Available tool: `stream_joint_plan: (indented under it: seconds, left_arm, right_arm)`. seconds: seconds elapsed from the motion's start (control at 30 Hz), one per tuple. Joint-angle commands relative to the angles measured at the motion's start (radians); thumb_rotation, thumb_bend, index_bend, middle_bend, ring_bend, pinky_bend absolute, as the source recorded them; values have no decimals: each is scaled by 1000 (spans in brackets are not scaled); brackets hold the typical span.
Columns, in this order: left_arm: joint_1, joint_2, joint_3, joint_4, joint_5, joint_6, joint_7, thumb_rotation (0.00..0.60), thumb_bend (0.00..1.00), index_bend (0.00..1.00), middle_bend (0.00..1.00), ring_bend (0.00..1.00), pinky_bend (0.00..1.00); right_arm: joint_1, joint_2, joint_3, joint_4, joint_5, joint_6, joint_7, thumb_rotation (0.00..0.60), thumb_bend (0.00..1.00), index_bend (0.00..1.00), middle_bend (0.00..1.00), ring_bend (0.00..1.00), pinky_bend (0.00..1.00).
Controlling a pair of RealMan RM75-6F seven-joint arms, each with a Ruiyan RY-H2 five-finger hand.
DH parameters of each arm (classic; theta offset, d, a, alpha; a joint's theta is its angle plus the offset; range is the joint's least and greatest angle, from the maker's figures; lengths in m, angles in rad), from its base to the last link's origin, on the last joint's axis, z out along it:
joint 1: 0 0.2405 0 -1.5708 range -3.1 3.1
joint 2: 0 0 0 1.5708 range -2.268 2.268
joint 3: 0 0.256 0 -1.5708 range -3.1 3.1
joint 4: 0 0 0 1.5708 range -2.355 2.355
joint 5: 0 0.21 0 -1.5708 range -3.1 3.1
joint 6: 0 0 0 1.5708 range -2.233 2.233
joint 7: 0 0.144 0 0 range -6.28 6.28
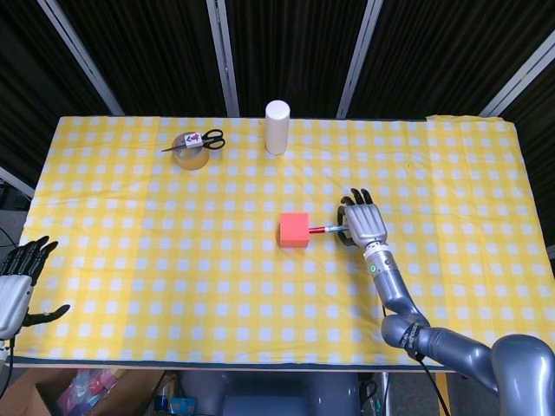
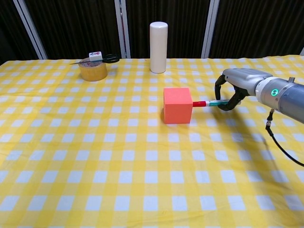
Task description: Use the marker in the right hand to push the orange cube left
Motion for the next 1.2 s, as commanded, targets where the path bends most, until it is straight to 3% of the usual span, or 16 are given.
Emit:
stream_joint_plan:
  seconds: [0.03,0.6,1.2]
  left_arm:
    - [0,1,0,-1,0,1,-2,600,0,0,0,0,0]
    - [1,2,4,1,13,8,2,600,0,0,0,0,0]
    - [-5,23,11,-8,16,-13,-35,600,0,0,0,0,0]
  right_arm:
    - [1,-1,1,-6,10,9,-14,600,515,621,247,3,0]
    - [-32,24,2,-75,87,91,-112,600,517,621,247,3,0]
    - [82,-128,32,-4,140,56,-206,600,518,621,247,4,0]
